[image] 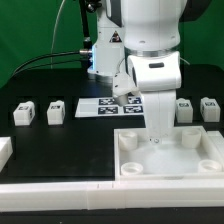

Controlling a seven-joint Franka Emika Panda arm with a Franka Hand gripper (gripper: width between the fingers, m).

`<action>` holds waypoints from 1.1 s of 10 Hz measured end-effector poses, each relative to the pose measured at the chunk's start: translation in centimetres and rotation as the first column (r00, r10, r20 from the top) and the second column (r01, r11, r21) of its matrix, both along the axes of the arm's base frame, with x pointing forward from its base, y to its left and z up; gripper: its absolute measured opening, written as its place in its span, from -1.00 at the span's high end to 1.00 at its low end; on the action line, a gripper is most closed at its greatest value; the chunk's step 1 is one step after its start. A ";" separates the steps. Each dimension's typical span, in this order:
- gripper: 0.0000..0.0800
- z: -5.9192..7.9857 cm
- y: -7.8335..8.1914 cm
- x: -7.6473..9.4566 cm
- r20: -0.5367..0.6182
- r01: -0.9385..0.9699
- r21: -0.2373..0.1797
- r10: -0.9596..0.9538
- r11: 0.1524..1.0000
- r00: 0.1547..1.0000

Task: Assemble one leg

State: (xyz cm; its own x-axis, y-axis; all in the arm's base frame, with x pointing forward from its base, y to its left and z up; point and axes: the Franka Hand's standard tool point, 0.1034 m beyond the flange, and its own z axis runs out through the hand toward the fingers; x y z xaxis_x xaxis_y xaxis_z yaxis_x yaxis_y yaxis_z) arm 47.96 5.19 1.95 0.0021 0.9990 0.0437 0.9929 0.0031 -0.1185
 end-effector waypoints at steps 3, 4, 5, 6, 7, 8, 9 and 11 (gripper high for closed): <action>-0.62 0.1 -0.1 -0.4 -0.003 -0.001 -0.002 0.001 1.000 1.000; -0.62 0.6 -0.1 -0.8 -0.001 0.004 -0.007 -0.004 1.000 1.000; -0.62 1.6 -0.3 -1.6 0.004 0.024 -0.016 -0.024 1.000 1.000; -0.62 2.5 -0.5 -2.3 0.010 0.039 -0.025 -0.039 0.999 0.999; -0.62 3.4 -0.7 -2.9 0.017 0.060 -0.033 -0.059 0.998 0.998; -0.62 3.9 -0.9 -3.2 0.023 0.067 -0.038 -0.066 0.997 0.998; -0.62 3.6 -0.8 -3.2 0.018 0.072 -0.037 -0.071 0.997 0.997; -0.62 3.5 -0.8 -3.3 0.015 0.114 -0.041 -0.114 0.993 0.993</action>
Offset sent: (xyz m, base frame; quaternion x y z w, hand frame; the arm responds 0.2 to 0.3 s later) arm -0.0202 -0.0032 0.0193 -0.0168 -0.0095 -0.0095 0.9998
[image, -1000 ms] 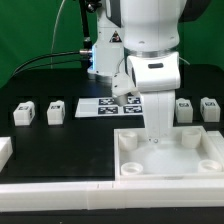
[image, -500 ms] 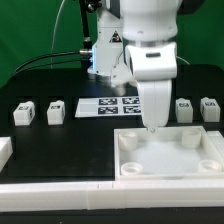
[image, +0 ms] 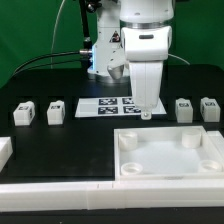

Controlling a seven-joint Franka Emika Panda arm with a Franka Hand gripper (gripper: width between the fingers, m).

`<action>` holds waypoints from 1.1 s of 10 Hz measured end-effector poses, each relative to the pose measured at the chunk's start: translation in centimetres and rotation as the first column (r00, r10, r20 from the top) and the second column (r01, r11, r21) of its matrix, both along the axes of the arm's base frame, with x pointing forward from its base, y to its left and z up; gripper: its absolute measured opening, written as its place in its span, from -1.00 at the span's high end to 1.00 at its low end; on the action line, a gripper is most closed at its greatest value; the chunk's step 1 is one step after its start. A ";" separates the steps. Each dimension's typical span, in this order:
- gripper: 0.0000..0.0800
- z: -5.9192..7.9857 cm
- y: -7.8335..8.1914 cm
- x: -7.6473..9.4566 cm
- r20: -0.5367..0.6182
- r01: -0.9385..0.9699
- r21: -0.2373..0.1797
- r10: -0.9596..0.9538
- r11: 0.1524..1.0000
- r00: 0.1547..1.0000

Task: Assemble one leg

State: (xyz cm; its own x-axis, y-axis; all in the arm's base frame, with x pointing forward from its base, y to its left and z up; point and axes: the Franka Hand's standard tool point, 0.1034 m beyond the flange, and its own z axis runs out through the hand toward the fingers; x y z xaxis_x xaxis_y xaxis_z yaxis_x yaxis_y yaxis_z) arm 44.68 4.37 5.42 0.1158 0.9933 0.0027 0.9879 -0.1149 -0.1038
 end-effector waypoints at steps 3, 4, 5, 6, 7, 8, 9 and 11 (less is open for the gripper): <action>-0.62 -0.1 -0.1 -0.2 -0.005 0.275 -0.024 -0.276 0.961 0.961; -0.62 -0.1 -0.4 -0.5 -0.008 0.403 -0.037 -0.404 0.914 0.915; -0.62 -0.4 -0.4 -0.9 -0.005 0.484 -0.043 -0.484 0.874 0.875; -0.62 -0.5 0.0 -1.5 -0.007 0.638 -0.060 -0.639 0.768 0.769; -0.62 -0.5 0.6 -2.1 -0.006 0.743 -0.080 -0.746 0.665 0.666; -0.62 -0.7 1.2 -2.6 -0.004 0.813 -0.096 -0.817 0.574 0.576; -0.62 -0.8 1.9 -3.0 0.000 0.868 -0.108 -0.873 0.486 0.488; -0.62 -1.3 4.2 -4.5 0.012 0.933 -0.124 -0.940 0.337 0.341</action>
Offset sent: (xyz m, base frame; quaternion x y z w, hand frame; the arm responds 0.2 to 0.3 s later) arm -0.0104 -0.0174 0.0030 -0.0066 0.0096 0.3479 0.9375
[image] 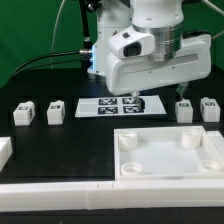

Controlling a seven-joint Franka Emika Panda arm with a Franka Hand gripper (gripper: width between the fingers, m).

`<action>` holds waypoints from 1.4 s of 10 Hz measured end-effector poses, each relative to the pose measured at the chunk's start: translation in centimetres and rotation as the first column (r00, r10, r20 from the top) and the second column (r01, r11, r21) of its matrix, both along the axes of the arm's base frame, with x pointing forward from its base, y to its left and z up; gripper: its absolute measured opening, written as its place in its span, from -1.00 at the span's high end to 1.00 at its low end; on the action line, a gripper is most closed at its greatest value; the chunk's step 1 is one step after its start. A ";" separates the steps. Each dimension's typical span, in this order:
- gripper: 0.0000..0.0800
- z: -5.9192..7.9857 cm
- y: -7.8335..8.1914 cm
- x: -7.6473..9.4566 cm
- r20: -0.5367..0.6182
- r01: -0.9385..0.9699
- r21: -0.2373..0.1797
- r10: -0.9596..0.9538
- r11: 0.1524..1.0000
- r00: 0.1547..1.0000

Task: Assemble one leg

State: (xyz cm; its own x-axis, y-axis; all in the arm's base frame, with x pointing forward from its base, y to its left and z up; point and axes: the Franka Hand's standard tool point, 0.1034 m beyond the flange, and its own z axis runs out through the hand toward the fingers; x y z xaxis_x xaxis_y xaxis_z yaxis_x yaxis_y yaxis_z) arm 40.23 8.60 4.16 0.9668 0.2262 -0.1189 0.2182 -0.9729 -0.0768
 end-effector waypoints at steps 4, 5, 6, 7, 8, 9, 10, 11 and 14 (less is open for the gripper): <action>-0.62 0.1 5.8 -1.6 -0.004 0.089 -0.015 -0.089 0.996 0.996; -0.62 0.4 7.6 -1.7 0.000 0.120 -0.017 -0.120 0.993 0.993; -0.62 0.5 9.1 -1.7 0.006 0.124 -0.014 -0.124 0.992 0.992; -0.62 0.5 9.7 -1.6 0.007 0.115 -0.012 -0.115 0.993 0.993; -0.62 0.3 9.8 -1.7 0.005 0.110 -0.012 -0.110 0.994 0.994; -0.62 0.3 9.8 -1.7 0.004 0.110 -0.013 -0.110 0.994 0.994; -0.62 0.3 9.6 -1.9 -0.019 0.105 -0.024 -0.105 0.994 0.994; -0.62 0.4 9.7 -1.8 -0.015 0.105 -0.021 -0.106 0.994 0.994; -0.62 0.5 9.2 -2.4 -0.234 0.068 -0.092 -0.088 0.993 0.968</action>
Offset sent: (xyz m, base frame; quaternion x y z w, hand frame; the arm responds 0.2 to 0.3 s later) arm -0.0058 0.0496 0.0080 -0.0044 -0.0012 0.0692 0.9976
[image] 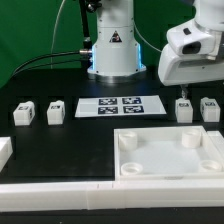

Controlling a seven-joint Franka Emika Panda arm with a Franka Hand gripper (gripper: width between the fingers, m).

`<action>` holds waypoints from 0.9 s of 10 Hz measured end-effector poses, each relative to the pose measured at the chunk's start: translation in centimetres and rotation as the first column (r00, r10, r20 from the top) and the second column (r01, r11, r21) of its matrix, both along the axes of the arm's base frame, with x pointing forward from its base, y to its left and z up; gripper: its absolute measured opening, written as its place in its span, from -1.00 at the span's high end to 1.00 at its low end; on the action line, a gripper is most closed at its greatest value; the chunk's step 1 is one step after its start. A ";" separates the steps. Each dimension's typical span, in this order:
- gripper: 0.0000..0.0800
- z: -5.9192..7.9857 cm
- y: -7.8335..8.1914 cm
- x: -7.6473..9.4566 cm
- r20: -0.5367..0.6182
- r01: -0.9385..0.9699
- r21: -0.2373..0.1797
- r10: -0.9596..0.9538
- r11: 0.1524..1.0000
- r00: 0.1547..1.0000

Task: Assemble one leg

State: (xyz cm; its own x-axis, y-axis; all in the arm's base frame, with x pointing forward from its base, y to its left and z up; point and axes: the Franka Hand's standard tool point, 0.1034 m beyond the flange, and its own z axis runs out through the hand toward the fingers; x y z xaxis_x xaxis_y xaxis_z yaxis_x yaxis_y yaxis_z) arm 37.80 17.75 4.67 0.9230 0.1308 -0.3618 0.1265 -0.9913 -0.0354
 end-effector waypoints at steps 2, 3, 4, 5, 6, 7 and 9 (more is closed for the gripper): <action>-0.62 0.1 0.2 -0.7 -0.191 -0.015 -0.043 0.007 0.999 0.982; -0.62 0.1 0.6 -0.5 -0.284 -0.027 -0.058 0.010 0.998 0.959; -0.62 -0.1 0.9 -0.2 -0.343 -0.032 -0.066 0.007 0.997 0.939; -0.62 -0.2 1.1 -0.1 -0.403 -0.039 -0.075 0.006 0.996 0.915; -0.62 -0.5 1.7 0.6 -0.387 -0.035 -0.068 0.006 0.997 0.922; -0.62 -0.7 2.0 0.5 -0.383 -0.038 -0.067 0.010 0.997 0.924; -0.62 -1.0 2.4 0.5 -0.391 -0.046 -0.066 0.017 0.997 0.920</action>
Offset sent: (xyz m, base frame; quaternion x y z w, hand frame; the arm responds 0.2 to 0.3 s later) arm 0.0016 0.0130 0.0028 -0.0101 -0.2102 0.0332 0.9770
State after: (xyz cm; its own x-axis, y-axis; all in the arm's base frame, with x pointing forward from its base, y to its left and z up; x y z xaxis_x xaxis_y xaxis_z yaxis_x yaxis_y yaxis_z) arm 38.30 20.16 3.70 0.7028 0.1173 -0.7017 0.1480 -0.9888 -0.0170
